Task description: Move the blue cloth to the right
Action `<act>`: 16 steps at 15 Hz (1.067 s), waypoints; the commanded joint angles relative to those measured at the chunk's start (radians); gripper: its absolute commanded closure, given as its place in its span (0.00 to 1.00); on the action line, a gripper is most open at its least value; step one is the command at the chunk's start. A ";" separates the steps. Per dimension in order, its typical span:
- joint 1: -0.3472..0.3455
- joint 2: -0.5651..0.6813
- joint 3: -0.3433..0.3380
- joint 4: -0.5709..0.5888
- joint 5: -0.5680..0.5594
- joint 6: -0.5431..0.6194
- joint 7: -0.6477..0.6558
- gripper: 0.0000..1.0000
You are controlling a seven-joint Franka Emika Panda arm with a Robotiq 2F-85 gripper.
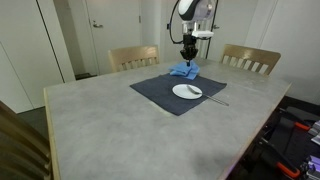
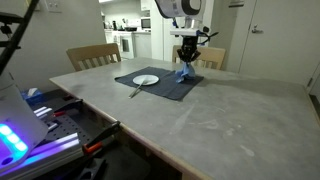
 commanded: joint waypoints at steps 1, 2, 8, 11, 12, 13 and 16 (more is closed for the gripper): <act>0.030 -0.100 -0.047 -0.160 -0.055 0.100 0.104 0.98; 0.032 -0.108 -0.051 -0.176 -0.062 0.111 0.123 0.98; 0.050 -0.143 -0.065 -0.262 -0.082 0.149 0.205 0.98; 0.113 -0.188 -0.138 -0.304 -0.171 0.196 0.360 0.98; 0.143 -0.195 -0.170 -0.301 -0.226 0.179 0.422 0.98; 0.170 -0.191 -0.197 -0.270 -0.281 0.136 0.481 0.98; 0.247 -0.186 -0.247 -0.211 -0.440 0.021 0.631 0.98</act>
